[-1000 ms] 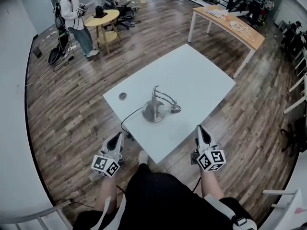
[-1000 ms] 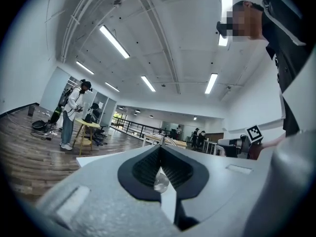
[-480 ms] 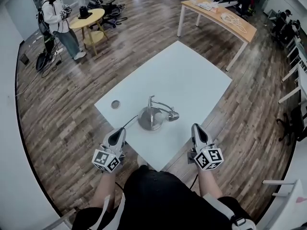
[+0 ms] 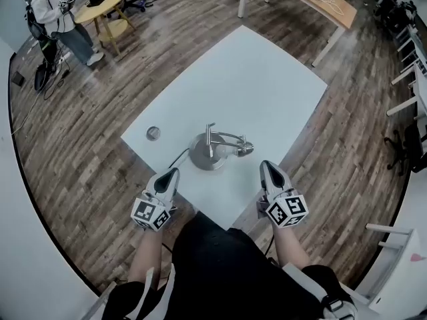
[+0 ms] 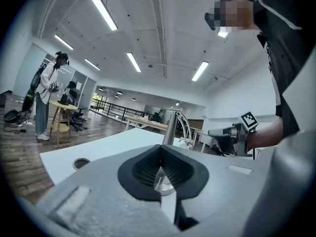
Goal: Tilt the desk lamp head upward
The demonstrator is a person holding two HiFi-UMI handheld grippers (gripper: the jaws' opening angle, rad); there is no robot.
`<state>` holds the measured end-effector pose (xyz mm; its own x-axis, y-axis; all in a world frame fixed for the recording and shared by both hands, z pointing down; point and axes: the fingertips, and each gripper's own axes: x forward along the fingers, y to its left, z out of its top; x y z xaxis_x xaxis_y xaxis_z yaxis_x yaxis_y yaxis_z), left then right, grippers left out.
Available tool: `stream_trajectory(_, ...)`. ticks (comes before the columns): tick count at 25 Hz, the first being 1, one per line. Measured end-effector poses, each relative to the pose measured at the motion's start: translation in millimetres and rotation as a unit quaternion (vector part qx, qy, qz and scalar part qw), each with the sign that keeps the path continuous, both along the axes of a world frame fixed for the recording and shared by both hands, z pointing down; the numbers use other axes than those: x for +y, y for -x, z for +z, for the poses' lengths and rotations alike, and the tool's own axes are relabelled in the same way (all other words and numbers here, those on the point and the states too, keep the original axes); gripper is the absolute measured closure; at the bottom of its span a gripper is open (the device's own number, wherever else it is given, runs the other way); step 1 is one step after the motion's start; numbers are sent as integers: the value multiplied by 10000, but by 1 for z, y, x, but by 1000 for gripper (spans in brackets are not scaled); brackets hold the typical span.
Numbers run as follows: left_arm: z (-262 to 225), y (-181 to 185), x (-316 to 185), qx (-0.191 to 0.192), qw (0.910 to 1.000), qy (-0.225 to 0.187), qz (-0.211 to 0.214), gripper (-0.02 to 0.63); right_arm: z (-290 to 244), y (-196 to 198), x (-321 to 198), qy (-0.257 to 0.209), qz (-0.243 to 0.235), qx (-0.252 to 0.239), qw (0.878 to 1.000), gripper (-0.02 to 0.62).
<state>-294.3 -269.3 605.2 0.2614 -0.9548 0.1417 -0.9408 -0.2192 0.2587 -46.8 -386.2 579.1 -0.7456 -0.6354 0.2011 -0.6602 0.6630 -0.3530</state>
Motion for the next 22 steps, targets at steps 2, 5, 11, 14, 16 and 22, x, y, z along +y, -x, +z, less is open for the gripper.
stream_trajectory(2, 9, -2, -7, -64, 9998, 108, 162, 607, 7, 5, 1, 85, -5, 43, 10000, 593)
stream_trajectory(5, 21, -8, -18, -147, 9985, 279, 437, 607, 18, 8, 6, 200, -8, 114, 9997, 594)
stream_trajectory(11, 50, -18, -40, -316, 9941, 529, 889, 607, 35, 10, 15, 399, 75, 219, 9989, 594)
stream_trajectory(14, 65, -24, -51, -558, 9894, 710, 1141, 598, 41, 13, 16, 437, 129, 264, 9986, 594)
stream_trajectory(16, 73, -27, -58, -774, 9854, 772, 1303, 528, 42, 15, 16, 456, 185, 282, 9984, 594)
stream_trajectory(22, 95, -39, -78, -1379, 9660, 821, 2027, 424, 39, 17, 13, 479, 444, 227, 9976, 594)
